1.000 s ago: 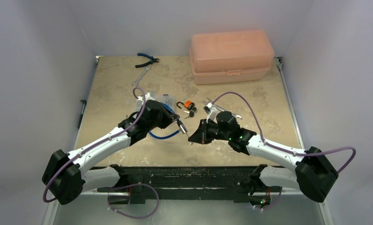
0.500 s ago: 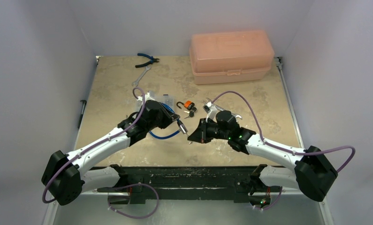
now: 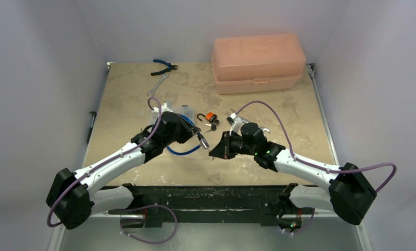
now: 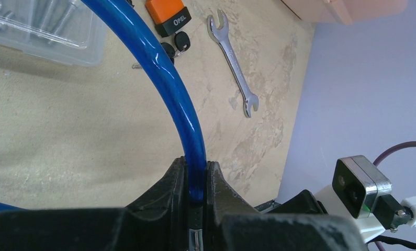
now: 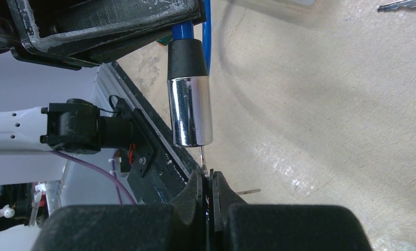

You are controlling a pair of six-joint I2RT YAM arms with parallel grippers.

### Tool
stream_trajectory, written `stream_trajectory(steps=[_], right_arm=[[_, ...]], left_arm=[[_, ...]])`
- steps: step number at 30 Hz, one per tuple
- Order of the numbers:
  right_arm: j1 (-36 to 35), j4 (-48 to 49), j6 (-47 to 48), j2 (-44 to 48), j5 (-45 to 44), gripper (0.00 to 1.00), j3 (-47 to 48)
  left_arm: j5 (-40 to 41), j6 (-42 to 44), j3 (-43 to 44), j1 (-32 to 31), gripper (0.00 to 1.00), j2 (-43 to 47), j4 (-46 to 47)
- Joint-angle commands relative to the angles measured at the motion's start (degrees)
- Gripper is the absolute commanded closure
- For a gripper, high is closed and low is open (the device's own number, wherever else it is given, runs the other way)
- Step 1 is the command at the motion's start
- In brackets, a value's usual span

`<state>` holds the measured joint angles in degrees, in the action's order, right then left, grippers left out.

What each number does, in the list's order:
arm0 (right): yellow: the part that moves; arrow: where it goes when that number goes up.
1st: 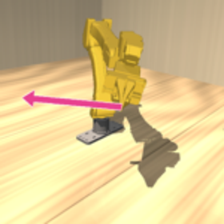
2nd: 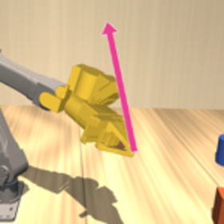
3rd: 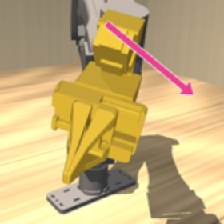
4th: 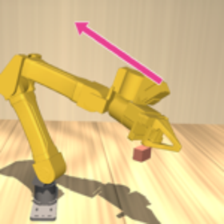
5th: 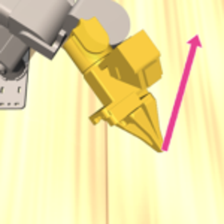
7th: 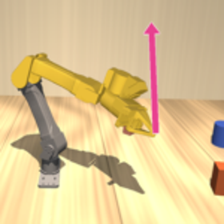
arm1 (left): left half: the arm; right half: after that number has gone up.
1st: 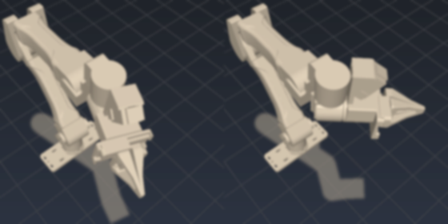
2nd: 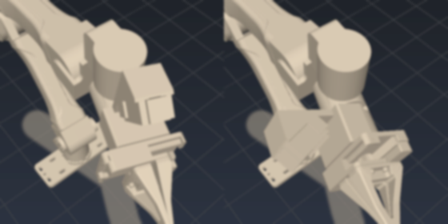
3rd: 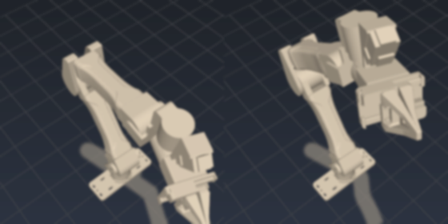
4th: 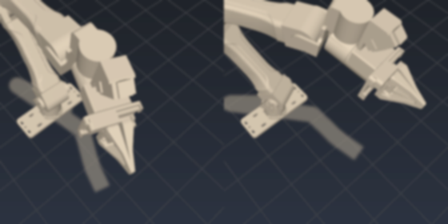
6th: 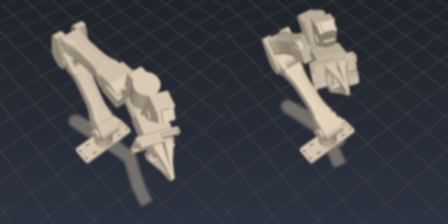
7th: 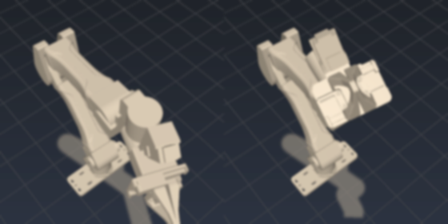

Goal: Unlock with the key

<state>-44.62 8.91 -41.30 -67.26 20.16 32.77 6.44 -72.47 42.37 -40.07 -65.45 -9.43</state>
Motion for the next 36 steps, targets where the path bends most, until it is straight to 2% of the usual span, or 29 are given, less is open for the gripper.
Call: stream_trajectory(steps=[1,36], right_arm=[[0.0,3.0,1.2,0.0,-1.3,1.0,3.1],[0.0,4.9,1.8,0.2,-3.1,1.0,6.2]], left_arm=[[-0.8,-0.2,-0.1,0.2,1.0,1.3,3.3],[-3.2,0.2,-1.1,0.2,1.0,1.0,4.8]])
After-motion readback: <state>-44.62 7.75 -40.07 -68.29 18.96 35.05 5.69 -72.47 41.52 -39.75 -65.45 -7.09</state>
